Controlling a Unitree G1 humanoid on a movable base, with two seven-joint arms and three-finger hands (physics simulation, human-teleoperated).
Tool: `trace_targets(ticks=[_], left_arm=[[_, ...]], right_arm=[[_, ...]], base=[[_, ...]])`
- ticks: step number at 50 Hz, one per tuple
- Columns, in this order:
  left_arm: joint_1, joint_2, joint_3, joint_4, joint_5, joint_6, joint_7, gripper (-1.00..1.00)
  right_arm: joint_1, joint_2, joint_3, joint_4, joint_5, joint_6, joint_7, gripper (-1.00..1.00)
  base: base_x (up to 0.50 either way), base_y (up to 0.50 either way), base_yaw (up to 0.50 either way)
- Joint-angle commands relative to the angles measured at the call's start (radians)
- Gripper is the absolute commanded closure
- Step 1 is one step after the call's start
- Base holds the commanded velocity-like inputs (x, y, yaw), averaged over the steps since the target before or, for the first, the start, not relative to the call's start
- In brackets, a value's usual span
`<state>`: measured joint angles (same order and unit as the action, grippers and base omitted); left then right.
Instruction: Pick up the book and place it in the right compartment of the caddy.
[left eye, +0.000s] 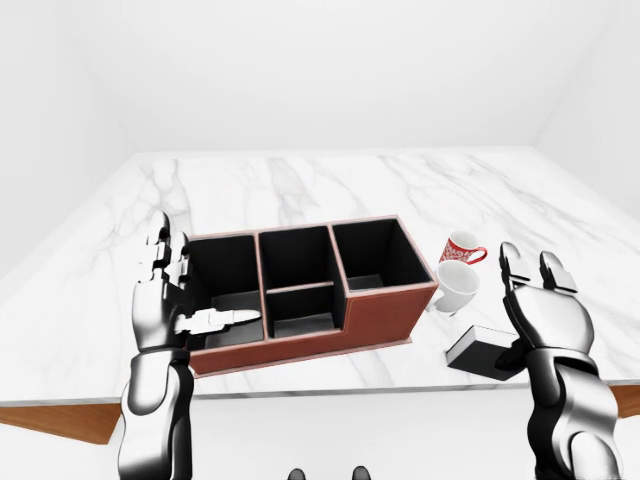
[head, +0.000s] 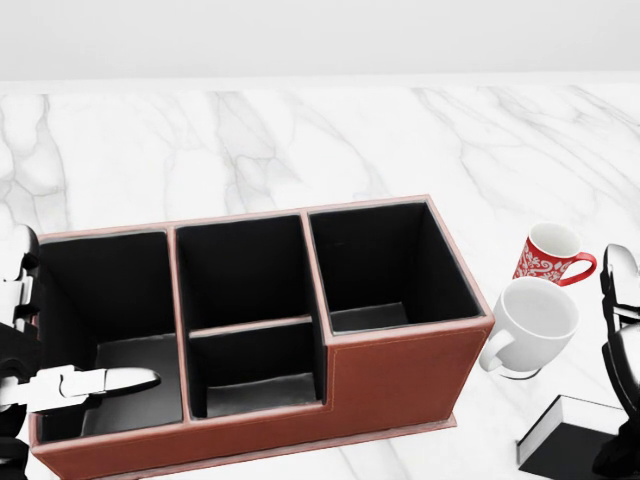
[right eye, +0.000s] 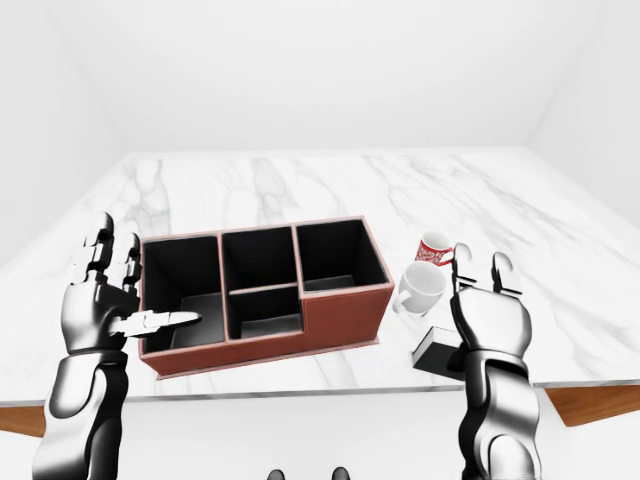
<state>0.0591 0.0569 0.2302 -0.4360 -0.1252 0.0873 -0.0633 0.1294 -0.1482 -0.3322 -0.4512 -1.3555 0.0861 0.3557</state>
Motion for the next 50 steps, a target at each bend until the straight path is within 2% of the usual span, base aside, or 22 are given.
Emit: trace_targets(ticks=[1,50], left_arm=[[-0.010,-0.001,0.002,0.022,0.000,0.000,0.008,-1.00],[-0.016,0.001,-0.003,0.042,0.003,0.000,0.012,-1.00]], right_arm=[[-0.043,-0.043,0.039,0.180,-0.035,0.001,-0.074,-1.00],[-0.046,-0.087,0.081,0.407,-0.030,0.001,-0.184,-1.00]], base=[[0.00,0.00,0.00],[0.00,0.00,0.00]])
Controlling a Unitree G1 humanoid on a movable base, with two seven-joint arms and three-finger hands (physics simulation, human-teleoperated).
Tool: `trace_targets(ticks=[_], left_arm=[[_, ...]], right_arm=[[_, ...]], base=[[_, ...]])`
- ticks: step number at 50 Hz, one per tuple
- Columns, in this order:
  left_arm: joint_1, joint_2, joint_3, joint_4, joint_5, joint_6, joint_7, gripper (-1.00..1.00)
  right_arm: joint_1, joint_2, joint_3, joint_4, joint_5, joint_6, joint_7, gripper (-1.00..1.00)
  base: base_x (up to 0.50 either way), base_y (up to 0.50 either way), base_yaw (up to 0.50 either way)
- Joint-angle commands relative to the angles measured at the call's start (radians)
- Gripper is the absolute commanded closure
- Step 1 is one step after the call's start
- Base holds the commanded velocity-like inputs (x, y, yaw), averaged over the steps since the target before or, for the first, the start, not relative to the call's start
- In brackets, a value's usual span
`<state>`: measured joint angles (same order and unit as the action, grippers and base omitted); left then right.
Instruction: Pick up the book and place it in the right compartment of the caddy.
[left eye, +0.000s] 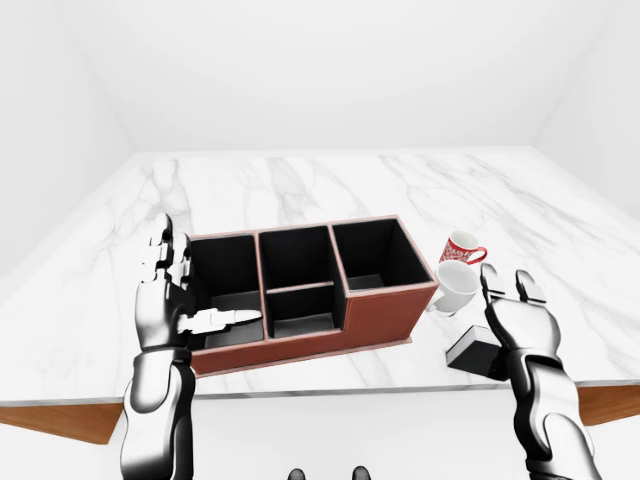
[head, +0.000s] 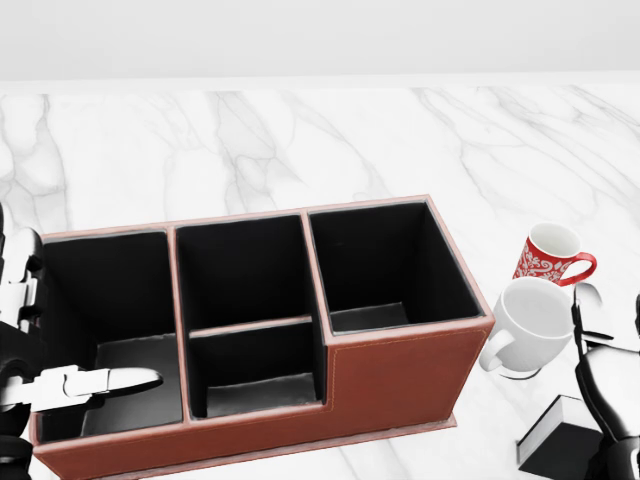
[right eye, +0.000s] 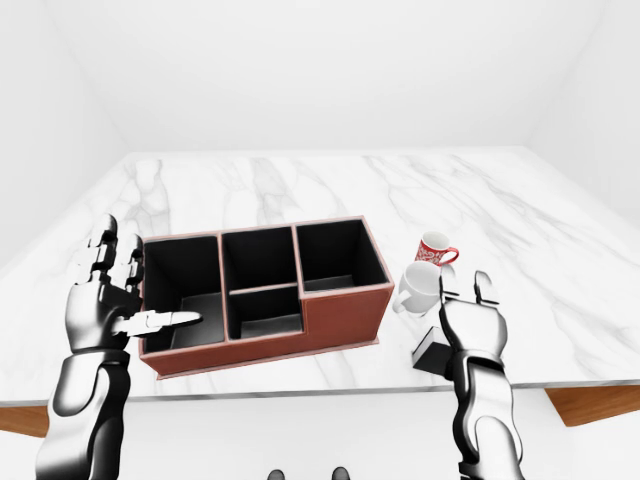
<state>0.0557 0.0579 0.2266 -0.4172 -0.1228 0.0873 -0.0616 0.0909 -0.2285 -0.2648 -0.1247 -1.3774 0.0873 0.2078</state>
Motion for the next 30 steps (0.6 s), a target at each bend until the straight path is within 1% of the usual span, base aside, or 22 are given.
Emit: trace_targets(ticks=[1,30], left_arm=[[-0.012,0.000,0.001,0.024,0.001,0.000,0.010,-1.00],[-0.011,-0.001,-0.001,0.022,0.003,0.000,0.010,-1.00]], right_arm=[[-0.007,-0.008,0.014,0.085,-0.008,0.000,-0.038,-1.00],[-0.009,-0.041,-0.016,0.133,0.017,0.000,-0.050,-1.00]], base=[[0.00,0.00,0.00],[0.00,0.00,0.00]])
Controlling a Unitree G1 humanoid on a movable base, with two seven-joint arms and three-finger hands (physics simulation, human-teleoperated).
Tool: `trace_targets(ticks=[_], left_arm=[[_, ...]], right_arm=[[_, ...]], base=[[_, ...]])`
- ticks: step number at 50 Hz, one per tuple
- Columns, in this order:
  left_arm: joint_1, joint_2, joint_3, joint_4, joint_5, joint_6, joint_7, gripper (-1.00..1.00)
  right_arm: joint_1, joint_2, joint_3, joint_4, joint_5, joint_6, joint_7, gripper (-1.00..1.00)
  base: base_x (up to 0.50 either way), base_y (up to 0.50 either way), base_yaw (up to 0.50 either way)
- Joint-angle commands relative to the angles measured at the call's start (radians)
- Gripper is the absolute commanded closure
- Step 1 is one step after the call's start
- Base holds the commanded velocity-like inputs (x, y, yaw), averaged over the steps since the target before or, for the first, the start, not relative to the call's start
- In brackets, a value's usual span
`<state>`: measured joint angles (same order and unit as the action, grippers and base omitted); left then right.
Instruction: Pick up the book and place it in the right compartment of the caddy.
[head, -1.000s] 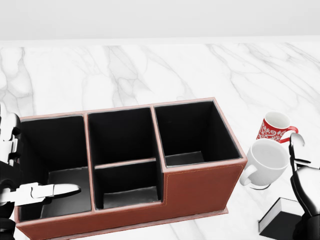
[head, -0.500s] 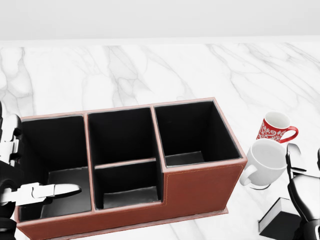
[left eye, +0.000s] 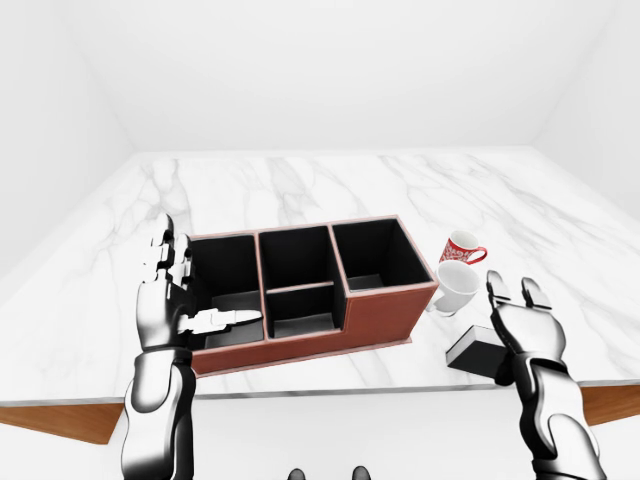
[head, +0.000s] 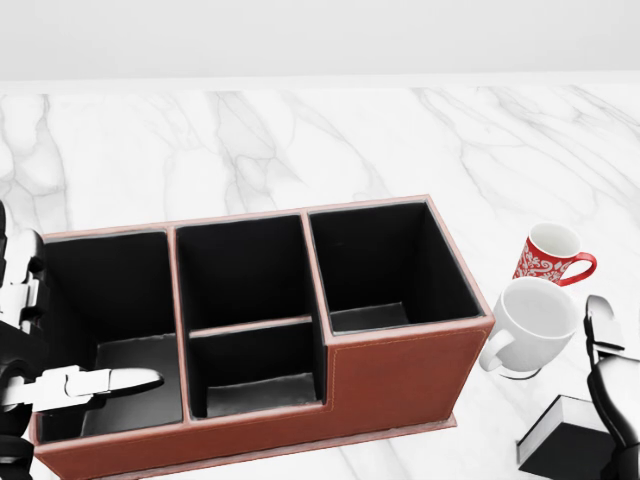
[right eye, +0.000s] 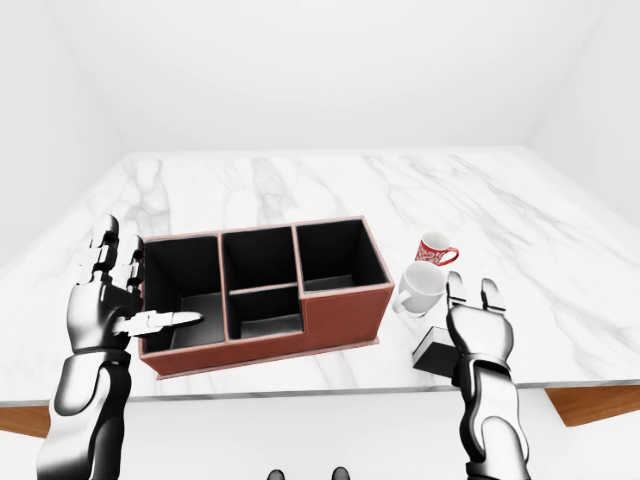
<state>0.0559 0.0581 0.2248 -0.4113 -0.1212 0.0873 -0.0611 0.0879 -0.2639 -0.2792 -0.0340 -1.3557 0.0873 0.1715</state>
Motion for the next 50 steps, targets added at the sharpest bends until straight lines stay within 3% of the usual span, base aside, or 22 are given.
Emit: trace_targets(ticks=[1,25,50], left_arm=[[-0.011,-0.001,0.000,0.015,0.002,0.000,0.010,-1.00],[-0.010,-0.001,0.003,0.015,0.001,0.000,0.008,-1.00],[-0.013,0.000,-0.001,0.025,0.003,0.000,0.010,-1.00]], right_arm=[[-0.006,-0.007,-0.002,0.042,-0.005,0.000,-0.012,-1.00],[-0.015,-0.025,-0.012,0.084,-0.004,0.000,-0.022,-1.00],[-0.065,-0.061,0.046,0.281,0.031,0.000,-0.109,-1.00]], base=[[0.00,0.00,0.00],[0.00,0.00,0.00],[0.00,0.00,0.00]])
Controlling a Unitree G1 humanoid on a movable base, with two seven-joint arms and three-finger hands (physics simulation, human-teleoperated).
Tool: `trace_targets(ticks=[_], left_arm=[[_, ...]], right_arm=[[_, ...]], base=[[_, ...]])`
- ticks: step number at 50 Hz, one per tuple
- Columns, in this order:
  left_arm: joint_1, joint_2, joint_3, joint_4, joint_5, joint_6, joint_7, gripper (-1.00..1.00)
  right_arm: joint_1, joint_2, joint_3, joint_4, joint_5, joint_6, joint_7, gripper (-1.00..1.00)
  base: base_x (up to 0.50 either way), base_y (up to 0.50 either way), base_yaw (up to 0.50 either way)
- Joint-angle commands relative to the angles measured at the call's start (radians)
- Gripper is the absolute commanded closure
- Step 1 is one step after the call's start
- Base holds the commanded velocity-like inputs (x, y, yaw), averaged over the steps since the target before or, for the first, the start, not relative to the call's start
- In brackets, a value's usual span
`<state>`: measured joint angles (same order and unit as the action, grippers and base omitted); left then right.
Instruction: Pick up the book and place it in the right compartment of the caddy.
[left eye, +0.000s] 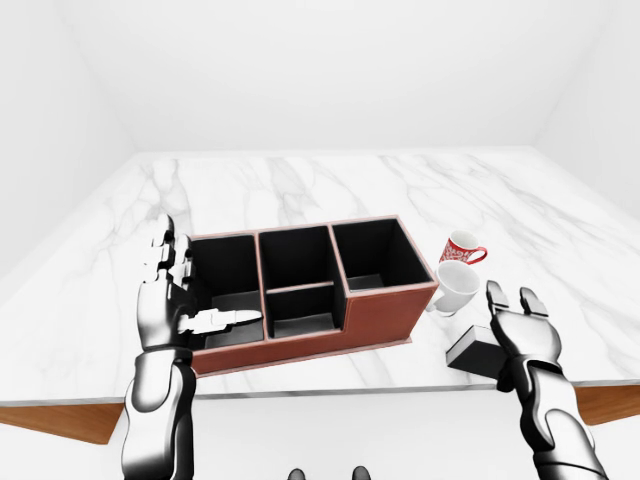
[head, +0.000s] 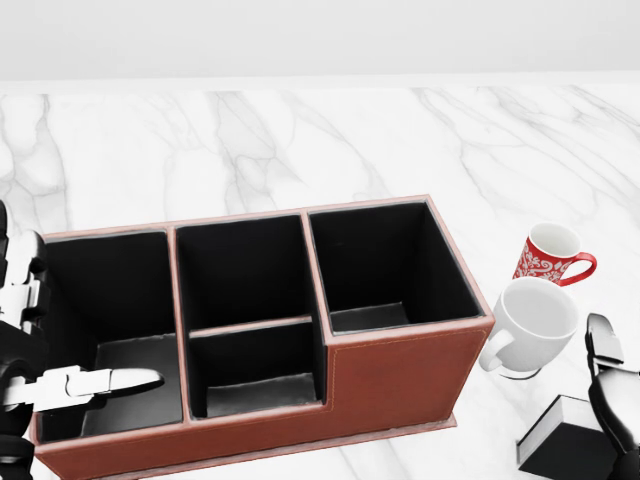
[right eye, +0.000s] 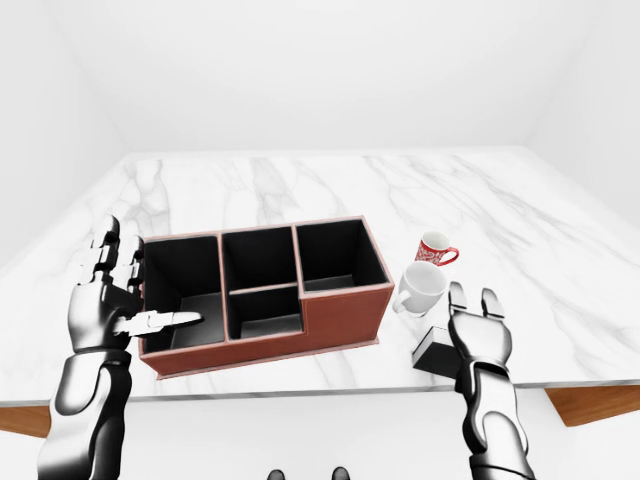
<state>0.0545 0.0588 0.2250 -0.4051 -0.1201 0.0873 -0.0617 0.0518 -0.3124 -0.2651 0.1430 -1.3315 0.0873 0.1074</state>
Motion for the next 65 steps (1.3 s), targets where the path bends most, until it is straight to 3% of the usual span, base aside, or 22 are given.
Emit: trace_targets(ticks=[1,12,13,14,15,18,44,49,63,65], left_arm=[[-0.011,-0.001,0.000,0.019,0.001,0.000,0.010,-1.00],[-0.010,-0.002,0.000,0.023,0.001,0.000,0.010,-1.00],[-0.009,-0.002,0.000,0.025,0.001,0.000,0.010,-1.00],[-0.009,-0.002,0.000,0.024,0.001,0.000,0.010,-1.00],[-0.008,-0.002,0.000,0.024,0.001,0.000,0.010,-1.00],[-0.010,-0.001,0.001,0.024,0.001,0.000,0.010,-1.00],[-0.011,0.001,0.003,0.028,-0.001,0.000,0.009,-1.00],[-0.011,0.001,0.004,0.036,-0.001,0.000,0.007,-1.00],[-0.013,0.001,0.003,0.038,-0.002,0.000,0.009,-1.00],[-0.013,0.001,0.002,0.041,-0.001,0.000,0.009,-1.00]], right_arm=[[-0.028,-0.013,0.035,0.113,0.009,0.000,-0.051,-1.00],[-0.015,-0.013,0.046,0.106,0.011,0.000,-0.047,-1.00],[-0.015,-0.012,0.048,0.108,0.012,0.000,-0.048,-0.76],[-0.020,-0.014,0.049,0.118,0.013,0.000,-0.053,-0.33],[-0.020,-0.015,0.049,0.116,0.018,0.000,-0.053,0.26],[-0.014,-0.015,0.048,0.103,0.019,0.000,-0.048,1.00],[0.041,0.016,-0.001,-0.105,-0.015,0.000,0.051,1.00],[0.035,0.026,-0.037,-0.263,-0.044,-0.009,0.154,1.00],[-0.106,-0.005,-0.147,-0.706,-0.033,-0.112,0.557,1.00],[-0.144,-0.025,-0.166,-0.733,-0.005,-0.105,0.591,1.00]], base=[[0.00,0.00,0.00],[0.00,0.00,0.00],[0.00,0.00,0.00],[0.00,0.00,0.00],[0.00,0.00,0.00],[0.00,0.00,0.00],[0.00,0.00,0.00],[0.00,0.00,0.00],[0.00,0.00,0.00],[0.00,0.00,0.00]])
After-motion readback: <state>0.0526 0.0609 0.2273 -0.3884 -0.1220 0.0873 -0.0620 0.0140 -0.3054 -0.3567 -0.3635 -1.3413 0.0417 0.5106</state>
